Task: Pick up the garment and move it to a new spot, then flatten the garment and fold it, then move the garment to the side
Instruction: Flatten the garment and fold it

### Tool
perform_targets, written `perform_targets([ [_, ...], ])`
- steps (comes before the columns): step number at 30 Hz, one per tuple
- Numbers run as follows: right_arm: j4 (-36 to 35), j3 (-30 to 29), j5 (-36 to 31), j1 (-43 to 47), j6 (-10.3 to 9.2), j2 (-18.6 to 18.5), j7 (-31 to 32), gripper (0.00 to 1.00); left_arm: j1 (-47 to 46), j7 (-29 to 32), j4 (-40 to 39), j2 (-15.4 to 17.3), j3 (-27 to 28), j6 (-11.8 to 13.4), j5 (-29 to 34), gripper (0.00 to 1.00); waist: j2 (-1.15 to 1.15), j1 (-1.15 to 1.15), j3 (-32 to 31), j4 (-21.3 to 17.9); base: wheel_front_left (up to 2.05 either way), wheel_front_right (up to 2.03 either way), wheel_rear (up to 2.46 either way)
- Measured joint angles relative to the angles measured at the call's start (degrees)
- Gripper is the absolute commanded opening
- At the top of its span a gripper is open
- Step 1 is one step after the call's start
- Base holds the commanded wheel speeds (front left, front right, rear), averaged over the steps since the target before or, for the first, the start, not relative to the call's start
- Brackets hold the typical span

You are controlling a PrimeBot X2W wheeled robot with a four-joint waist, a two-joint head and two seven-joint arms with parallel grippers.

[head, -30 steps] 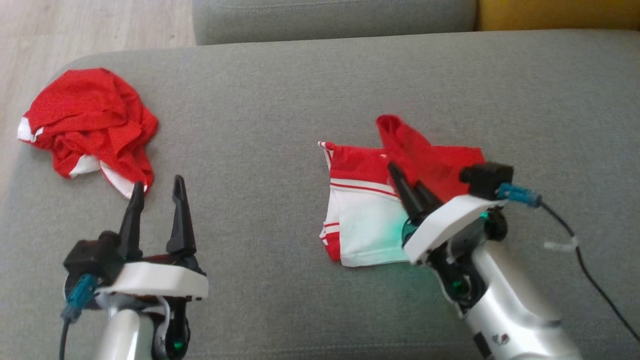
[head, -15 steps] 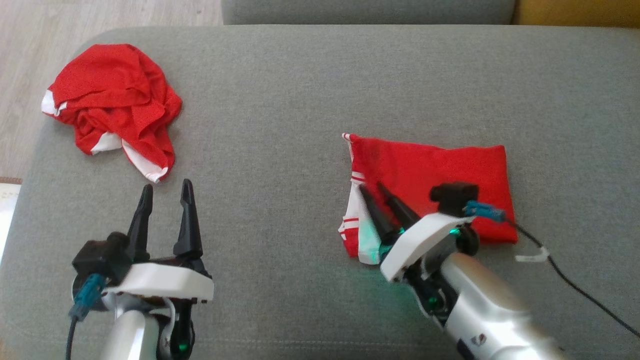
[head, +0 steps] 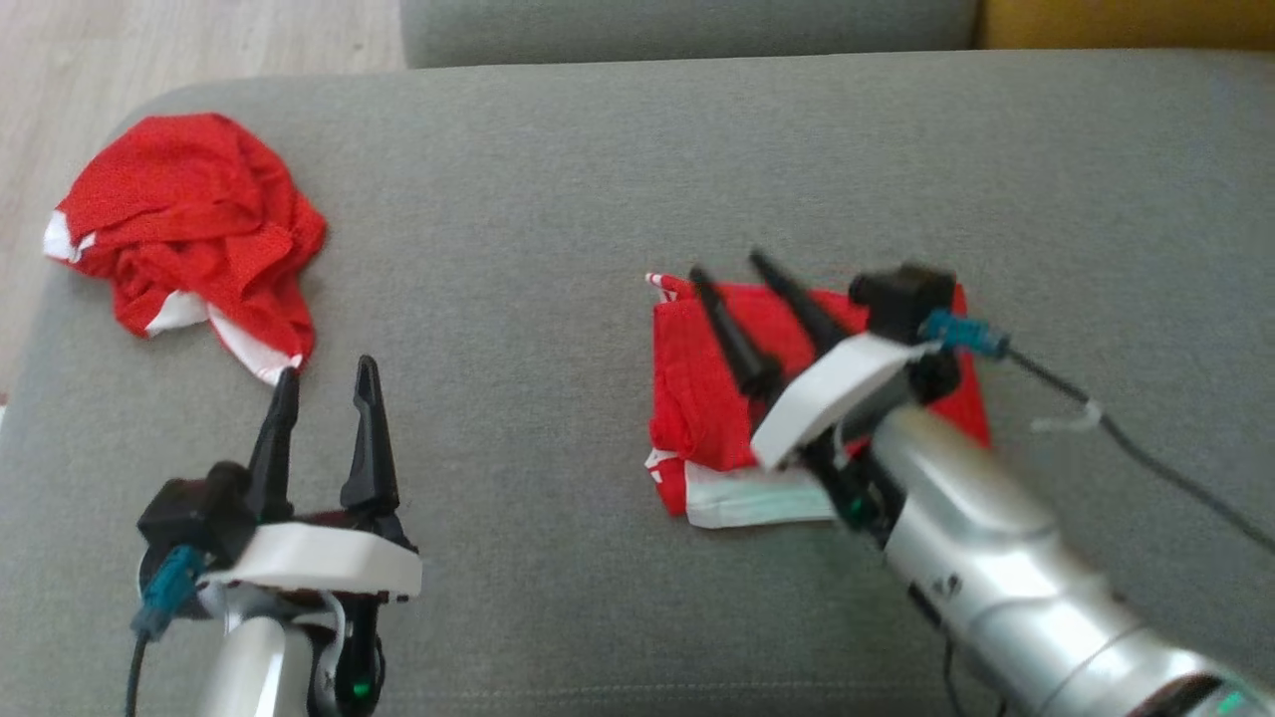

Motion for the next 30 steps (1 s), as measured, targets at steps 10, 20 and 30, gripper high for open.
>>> perform_targets([
  [10,-4.6,-25.4,-29.3,2.7,0.0,-4.2,-1.2,1.0,0.0,0.0,-3.9,0.0,-0.1,0.7,0.0,1.0,0.0,0.0,-0.7,-2.4,0.0,0.0,0.0],
  [20,-22.1,-41.6,-43.4,23.0,0.0,-0.3,-1.2,1.0,0.3,0.0,-7.1,0.0,-0.5,1.7,3.1,1.0,0.0,0.0,-0.5,-3.4,0.0,0.0,0.0],
  [30,-24.0,-43.5,-40.8,26.9,0.0,0.6,-1.2,1.0,3.6,0.0,-6.4,0.0,-1.9,2.0,3.1,1.0,0.0,0.0,-0.7,-3.6,0.0,0.0,0.0],
])
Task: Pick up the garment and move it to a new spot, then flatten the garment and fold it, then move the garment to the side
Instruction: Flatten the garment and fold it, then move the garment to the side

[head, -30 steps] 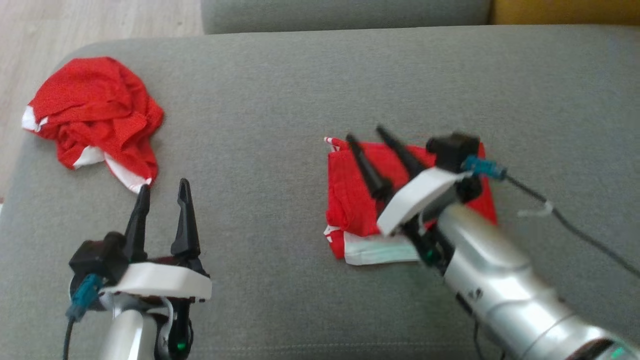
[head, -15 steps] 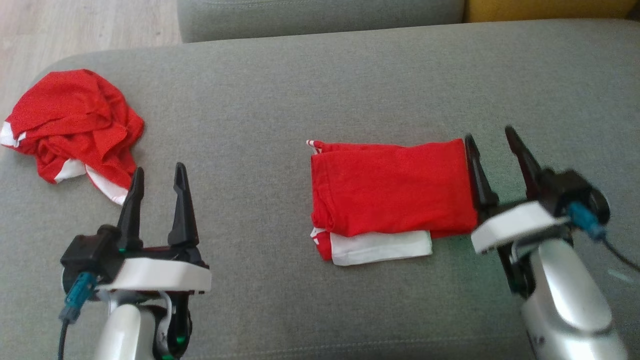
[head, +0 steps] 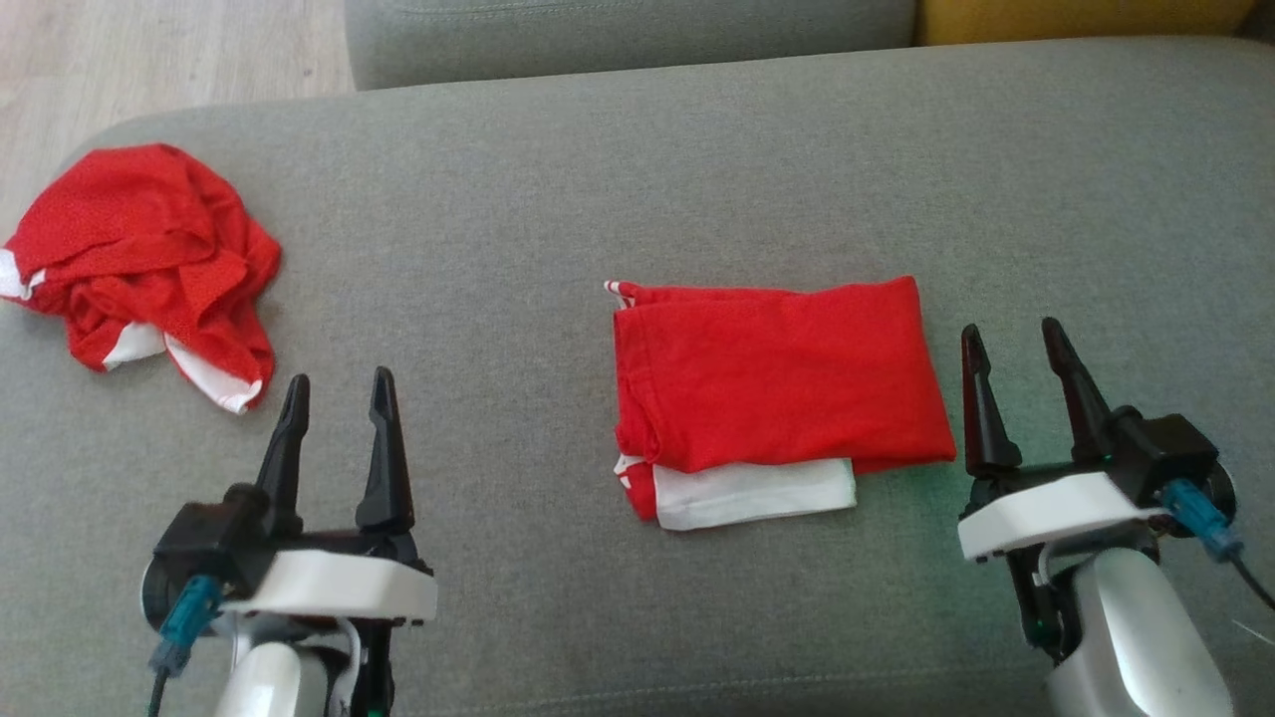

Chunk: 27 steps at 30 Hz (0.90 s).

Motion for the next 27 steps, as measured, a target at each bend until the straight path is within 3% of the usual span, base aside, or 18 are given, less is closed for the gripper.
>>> perform_targets([
  [14,0.4,0.0,4.9,-0.2,0.0,0.2,0.0,1.0,-0.1,0.0,0.2,0.0,-0.2,0.0,0.0,1.0,0.0,0.0,0.8,0.6,0.0,0.0,0.0],
  [27,18.4,1.6,15.2,-8.1,0.0,0.2,1.4,1.0,-3.1,0.0,1.9,0.0,-1.9,-1.1,0.0,1.0,0.0,0.0,5.4,2.8,0.0,0.0,0.0],
])
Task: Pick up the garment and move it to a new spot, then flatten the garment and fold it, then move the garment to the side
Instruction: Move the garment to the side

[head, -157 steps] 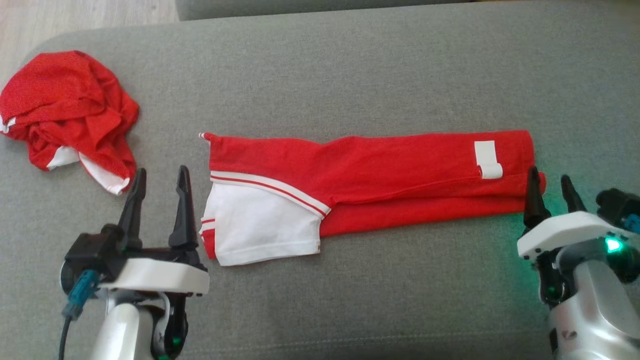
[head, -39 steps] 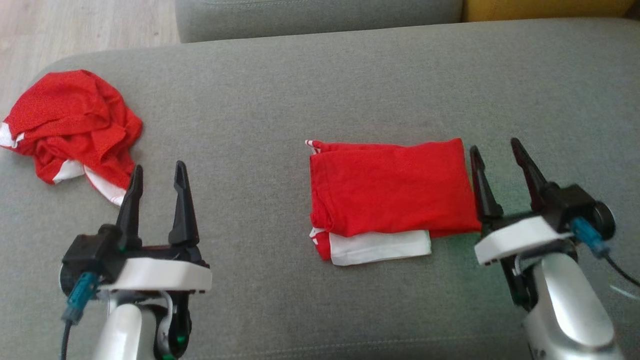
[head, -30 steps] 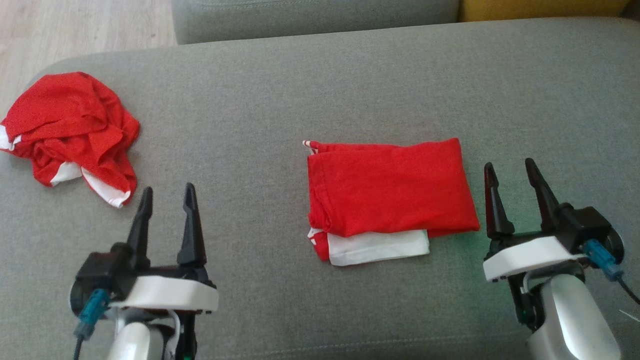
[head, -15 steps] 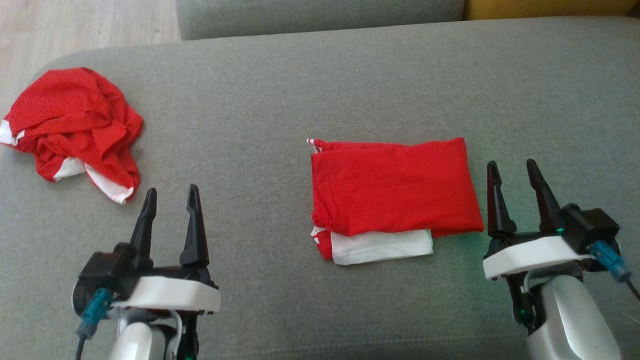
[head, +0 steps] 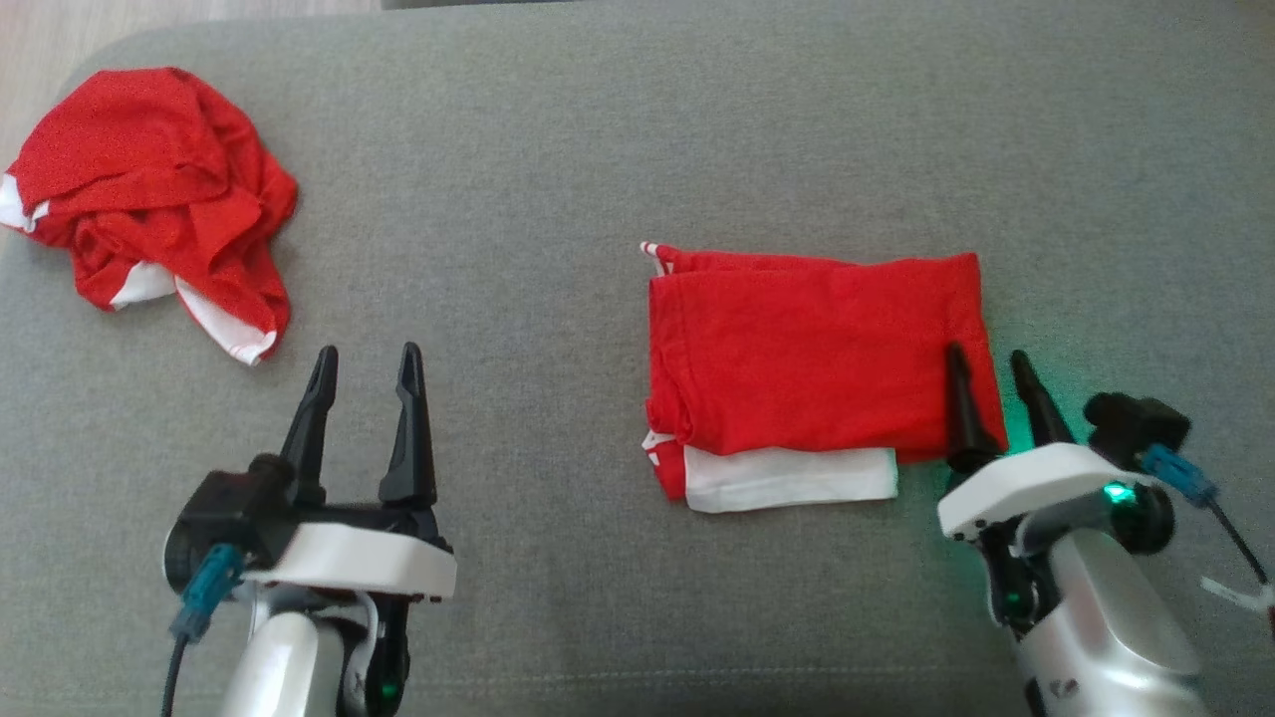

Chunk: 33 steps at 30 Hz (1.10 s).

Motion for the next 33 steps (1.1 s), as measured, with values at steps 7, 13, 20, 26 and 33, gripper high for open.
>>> perform_targets([
  [7,6.8,4.4,2.2,-4.0,0.0,-0.1,2.0,0.0,-0.6,0.0,0.2,0.0,0.0,0.0,0.4,1.0,0.0,0.0,1.0,0.3,0.0,0.0,0.0],
  [13,8.6,6.6,-7.0,-8.8,0.0,-1.2,1.0,0.0,-0.9,0.0,0.1,0.0,0.1,-0.4,0.6,1.0,0.0,0.0,1.9,-1.6,0.0,0.0,0.0],
  [20,8.0,9.7,-11.7,-15.1,0.0,-11.1,1.8,0.0,-3.5,0.0,-0.6,0.0,0.2,-1.0,1.7,1.0,0.0,0.0,4.1,-3.9,0.0,0.0,0.0],
  [26,8.7,11.2,-10.9,-17.4,0.0,-19.3,2.4,0.0,-5.3,0.0,-0.9,0.0,0.4,-1.5,2.5,1.0,0.0,0.0,6.7,-5.2,0.0,0.0,0.0],
  [33,12.4,6.4,-10.8,-21.9,0.0,-25.2,3.2,0.0,-7.2,0.0,-1.1,0.0,1.4,-2.5,3.4,1.0,0.0,0.01,9.4,-6.1,0.0,0.0,0.0],
])
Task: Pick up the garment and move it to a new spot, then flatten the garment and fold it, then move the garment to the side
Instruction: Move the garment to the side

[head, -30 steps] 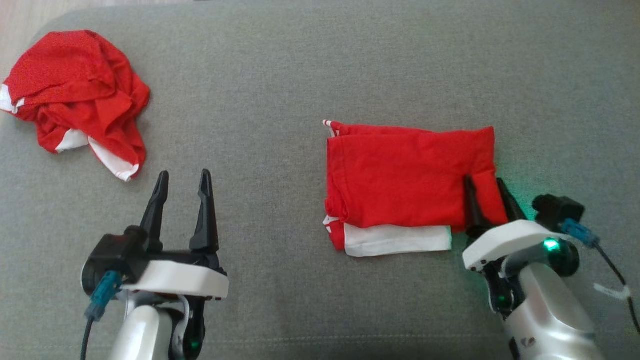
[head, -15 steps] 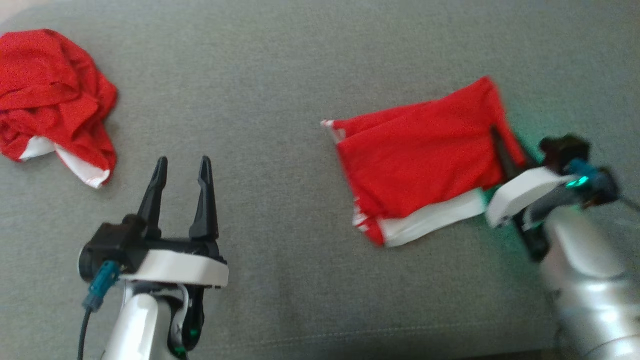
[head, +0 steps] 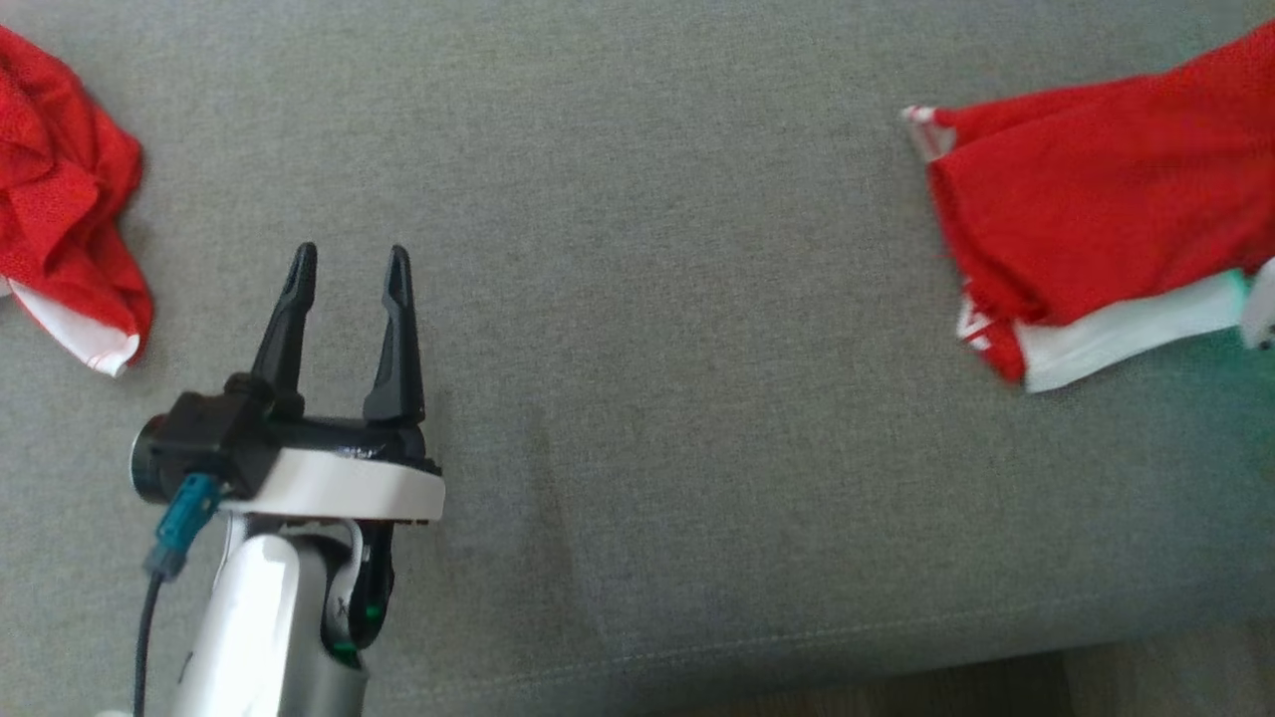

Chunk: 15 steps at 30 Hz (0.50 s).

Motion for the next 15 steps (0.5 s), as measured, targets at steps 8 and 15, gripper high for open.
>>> perform_targets([
  [8,3.6,-8.8,-7.6,-1.8,0.0,-0.3,0.9,0.0,-0.5,0.0,0.0,0.0,0.1,-0.1,0.0,1.0,0.0,0.0,0.8,0.3,0.0,0.0,0.0],
  [15,3.6,-13.4,-12.1,-1.9,0.0,0.5,1.3,0.0,-0.5,0.0,0.1,0.0,0.0,-0.1,0.0,1.0,0.0,0.0,1.2,0.4,0.0,0.0,0.0],
])
